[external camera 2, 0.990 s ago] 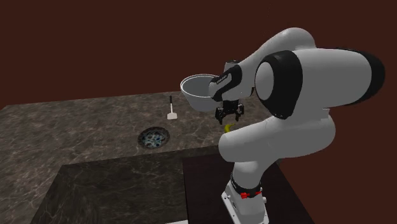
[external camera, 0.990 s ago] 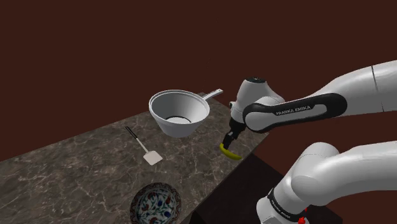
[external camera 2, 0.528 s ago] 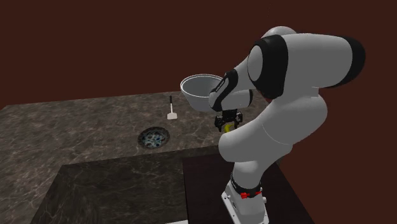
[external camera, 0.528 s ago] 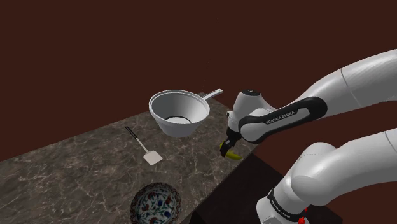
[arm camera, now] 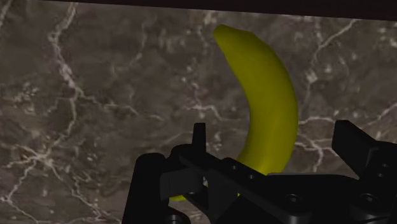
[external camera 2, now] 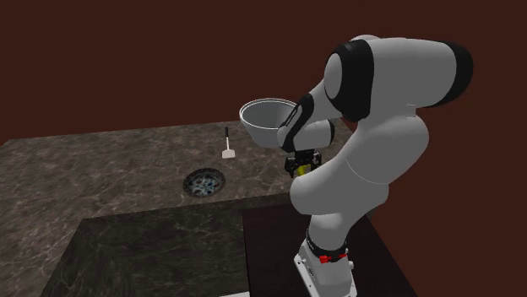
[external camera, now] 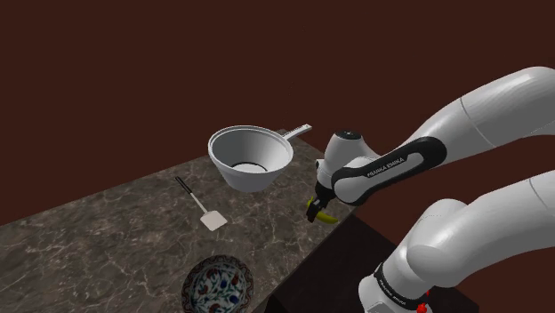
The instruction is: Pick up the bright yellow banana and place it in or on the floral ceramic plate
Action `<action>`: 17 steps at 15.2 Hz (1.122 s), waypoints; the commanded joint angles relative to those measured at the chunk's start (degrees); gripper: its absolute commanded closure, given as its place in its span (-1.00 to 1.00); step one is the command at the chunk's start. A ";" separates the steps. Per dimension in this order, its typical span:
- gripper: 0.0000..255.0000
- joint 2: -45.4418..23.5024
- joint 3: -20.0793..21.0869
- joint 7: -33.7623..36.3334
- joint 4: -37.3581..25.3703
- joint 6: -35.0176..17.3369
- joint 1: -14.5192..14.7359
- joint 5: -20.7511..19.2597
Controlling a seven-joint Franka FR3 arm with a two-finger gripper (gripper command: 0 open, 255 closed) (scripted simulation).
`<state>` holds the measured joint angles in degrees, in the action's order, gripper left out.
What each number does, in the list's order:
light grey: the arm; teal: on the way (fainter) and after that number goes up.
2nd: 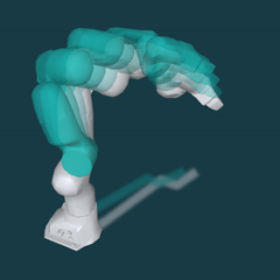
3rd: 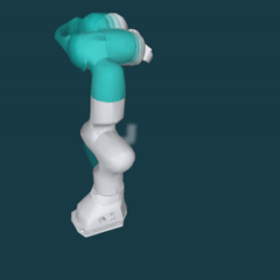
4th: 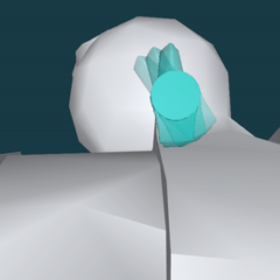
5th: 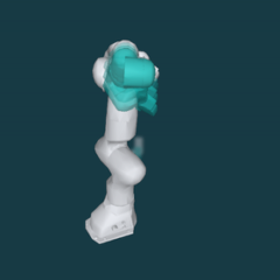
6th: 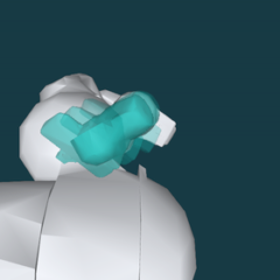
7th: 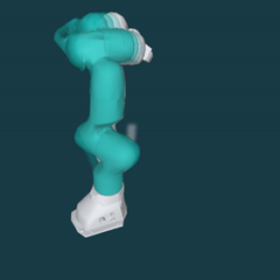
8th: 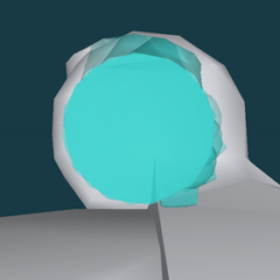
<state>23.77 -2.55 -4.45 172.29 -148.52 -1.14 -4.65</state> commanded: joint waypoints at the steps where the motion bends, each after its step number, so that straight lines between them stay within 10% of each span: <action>1: -1.00 -0.03 0.00 -0.01 0.00 -0.03 -0.01 -0.01; 2: -1.00 -0.01 0.00 0.00 0.00 -0.01 0.00 0.00; 3: 1.00 -0.01 0.00 0.00 0.00 -0.01 0.00 0.00; 17: 1.00 5.51 0.05 -0.32 -1.04 6.54 0.14 0.39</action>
<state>28.18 -2.56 -4.79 171.53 -143.40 -1.11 -4.38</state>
